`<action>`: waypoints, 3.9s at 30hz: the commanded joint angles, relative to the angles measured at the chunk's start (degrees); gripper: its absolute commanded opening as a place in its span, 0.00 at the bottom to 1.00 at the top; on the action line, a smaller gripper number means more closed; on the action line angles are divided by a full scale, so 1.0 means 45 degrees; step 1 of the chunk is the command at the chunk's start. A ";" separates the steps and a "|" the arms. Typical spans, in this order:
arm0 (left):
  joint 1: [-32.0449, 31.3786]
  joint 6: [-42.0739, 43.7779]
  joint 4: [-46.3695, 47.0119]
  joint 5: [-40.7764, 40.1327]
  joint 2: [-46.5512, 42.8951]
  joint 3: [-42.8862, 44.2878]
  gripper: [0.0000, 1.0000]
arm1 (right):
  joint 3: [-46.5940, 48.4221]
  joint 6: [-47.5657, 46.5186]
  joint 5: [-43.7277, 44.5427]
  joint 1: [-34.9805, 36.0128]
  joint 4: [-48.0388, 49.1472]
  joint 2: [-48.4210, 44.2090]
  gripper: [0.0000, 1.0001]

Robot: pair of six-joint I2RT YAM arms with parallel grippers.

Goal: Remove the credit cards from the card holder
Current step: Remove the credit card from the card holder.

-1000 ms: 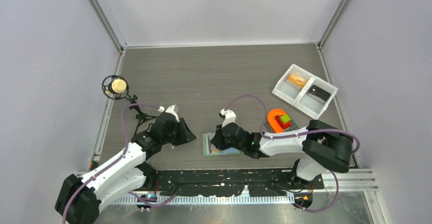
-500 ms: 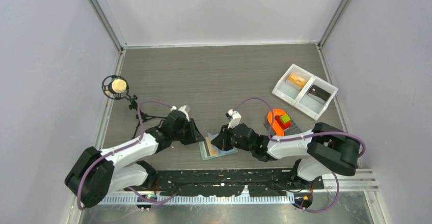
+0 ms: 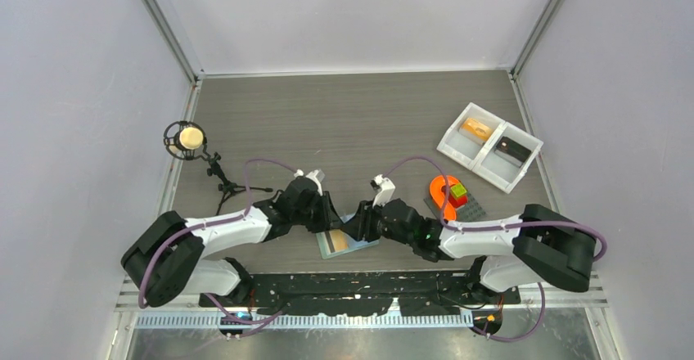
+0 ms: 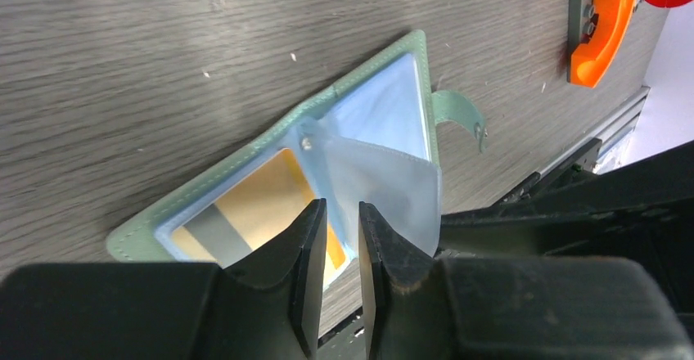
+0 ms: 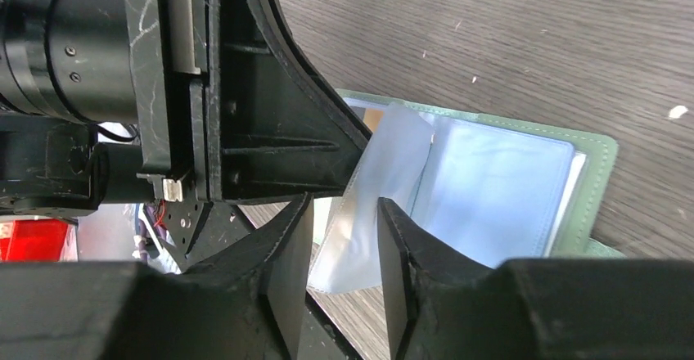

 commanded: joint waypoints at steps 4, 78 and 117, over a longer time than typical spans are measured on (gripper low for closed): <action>-0.0572 -0.0283 0.0857 -0.0013 0.0353 0.0785 0.23 | 0.0220 -0.0406 0.1666 -0.0087 -0.3254 -0.3211 0.46; -0.1661 -0.0981 0.2098 0.0352 0.2049 0.1758 0.41 | 0.1274 -0.1988 0.1652 0.1817 -0.5245 -0.4400 0.30; 0.0234 -0.0125 -0.3108 -0.1746 -0.4120 -0.0410 0.25 | 0.2011 -0.0645 0.0723 0.1010 -0.3634 -0.0221 0.24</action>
